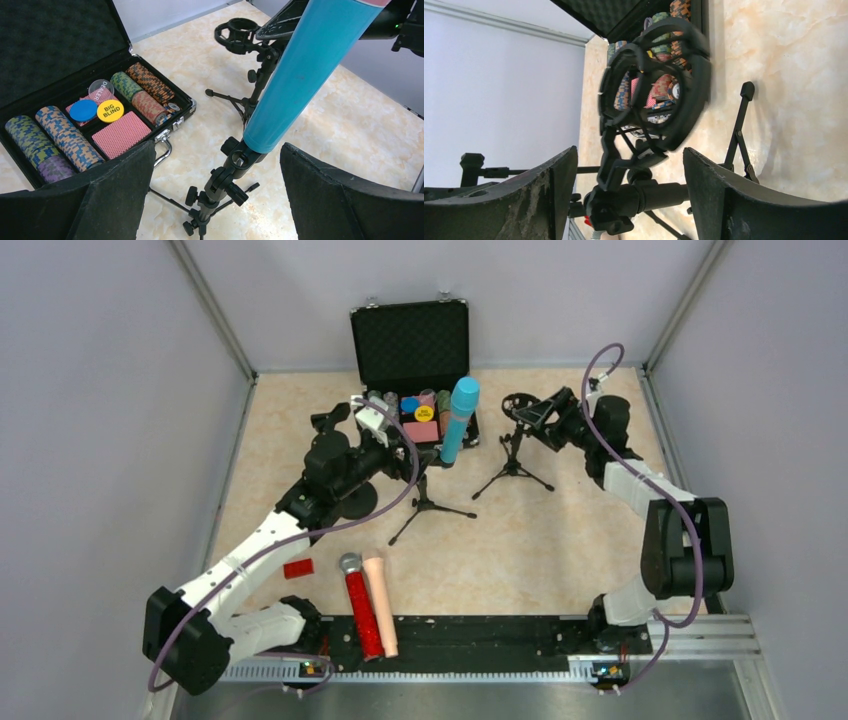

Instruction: Attach the microphones to the stand

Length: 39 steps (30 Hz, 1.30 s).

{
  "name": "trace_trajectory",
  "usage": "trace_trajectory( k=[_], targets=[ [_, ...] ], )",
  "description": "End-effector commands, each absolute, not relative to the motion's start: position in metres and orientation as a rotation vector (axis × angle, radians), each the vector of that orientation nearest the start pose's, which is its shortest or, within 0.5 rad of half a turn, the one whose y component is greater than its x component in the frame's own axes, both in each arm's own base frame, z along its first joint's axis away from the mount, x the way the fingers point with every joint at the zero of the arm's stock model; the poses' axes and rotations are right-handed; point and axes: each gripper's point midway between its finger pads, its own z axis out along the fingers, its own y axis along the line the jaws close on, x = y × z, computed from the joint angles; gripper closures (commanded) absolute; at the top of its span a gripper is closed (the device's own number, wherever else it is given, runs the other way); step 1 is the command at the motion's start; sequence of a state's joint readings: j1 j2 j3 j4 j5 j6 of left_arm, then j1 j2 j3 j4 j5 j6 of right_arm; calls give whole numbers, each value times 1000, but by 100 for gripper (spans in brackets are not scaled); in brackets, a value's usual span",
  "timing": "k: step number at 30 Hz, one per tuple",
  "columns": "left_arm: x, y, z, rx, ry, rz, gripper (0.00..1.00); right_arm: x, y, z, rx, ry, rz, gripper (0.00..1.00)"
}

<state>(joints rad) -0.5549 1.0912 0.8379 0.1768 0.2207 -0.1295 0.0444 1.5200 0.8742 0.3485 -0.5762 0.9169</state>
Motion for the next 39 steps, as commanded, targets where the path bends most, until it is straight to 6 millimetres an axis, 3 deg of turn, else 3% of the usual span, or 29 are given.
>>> trace_trajectory(
  k=[1,4,7,22,30,39],
  targets=[
    [311,-247,313,518,1525,-729,2,431,156,211,332,1898,1204,28],
    [311,-247,312,515,1526,-729,3,430,163,210,306,1909,1237,39],
    [311,-246,311,514,1530,-727,3,426,169,211,285,1915,1245,42],
    [307,-247,308,532,1525,-738,4,420,168,223,66,2008,829,23],
    [305,-248,306,538,1529,-745,5,417,177,206,-43,2115,491,29],
    [303,-247,307,534,1532,-748,5,417,179,196,-150,2152,308,36]
  ],
)
